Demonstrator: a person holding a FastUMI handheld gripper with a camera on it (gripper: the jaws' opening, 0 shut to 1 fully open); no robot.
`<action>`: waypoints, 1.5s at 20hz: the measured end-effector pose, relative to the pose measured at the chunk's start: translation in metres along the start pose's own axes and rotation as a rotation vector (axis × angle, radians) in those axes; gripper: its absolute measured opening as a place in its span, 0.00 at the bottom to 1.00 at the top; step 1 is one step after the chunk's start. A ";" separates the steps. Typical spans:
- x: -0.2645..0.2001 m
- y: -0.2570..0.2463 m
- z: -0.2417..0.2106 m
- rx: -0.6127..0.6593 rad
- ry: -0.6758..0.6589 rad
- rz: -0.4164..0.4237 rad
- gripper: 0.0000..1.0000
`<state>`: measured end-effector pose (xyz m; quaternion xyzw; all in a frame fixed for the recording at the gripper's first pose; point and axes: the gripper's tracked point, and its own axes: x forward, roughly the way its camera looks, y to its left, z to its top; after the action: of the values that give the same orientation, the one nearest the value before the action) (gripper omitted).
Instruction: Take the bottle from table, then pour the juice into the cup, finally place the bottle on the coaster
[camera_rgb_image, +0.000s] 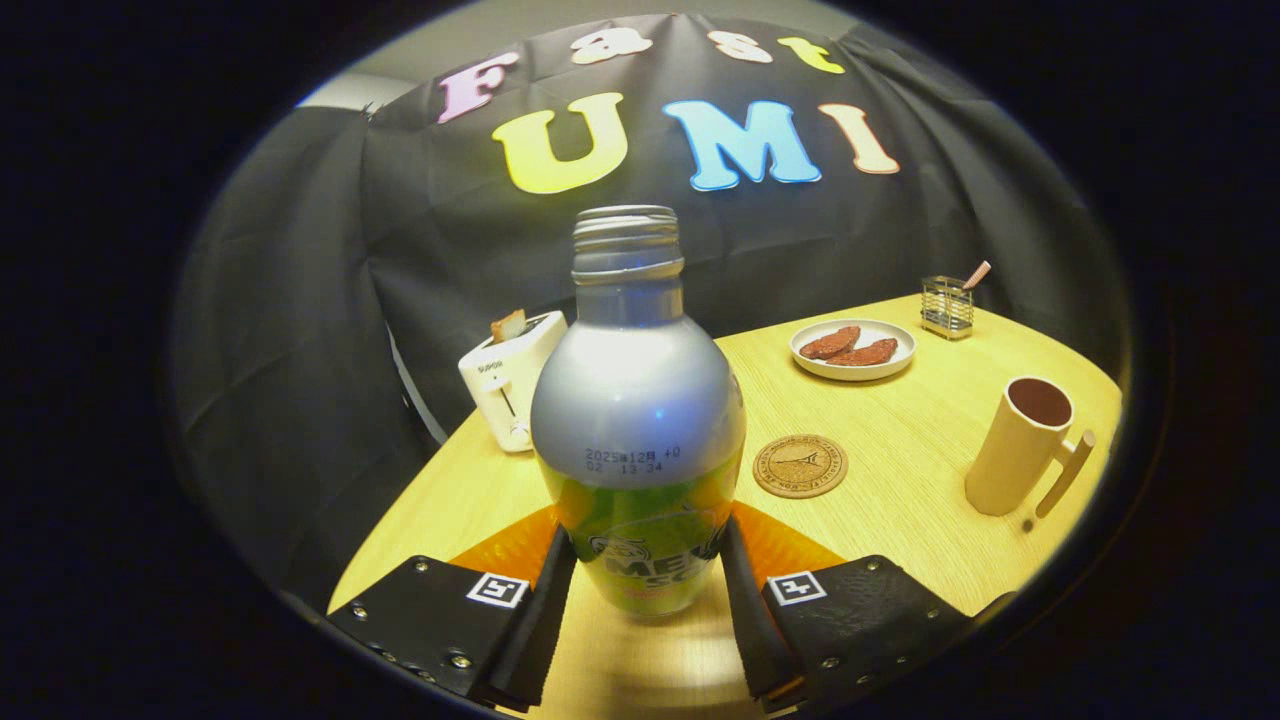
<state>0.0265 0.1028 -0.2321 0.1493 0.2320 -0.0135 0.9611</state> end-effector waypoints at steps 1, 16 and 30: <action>-0.002 -0.005 0.004 0.024 -0.002 -0.005 0.72; -0.004 -0.056 0.020 0.373 0.057 0.037 0.72; -0.009 -0.105 0.031 0.639 0.099 0.038 0.72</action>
<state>0.0219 -0.0074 -0.2315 0.4483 0.2597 -0.0602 0.8532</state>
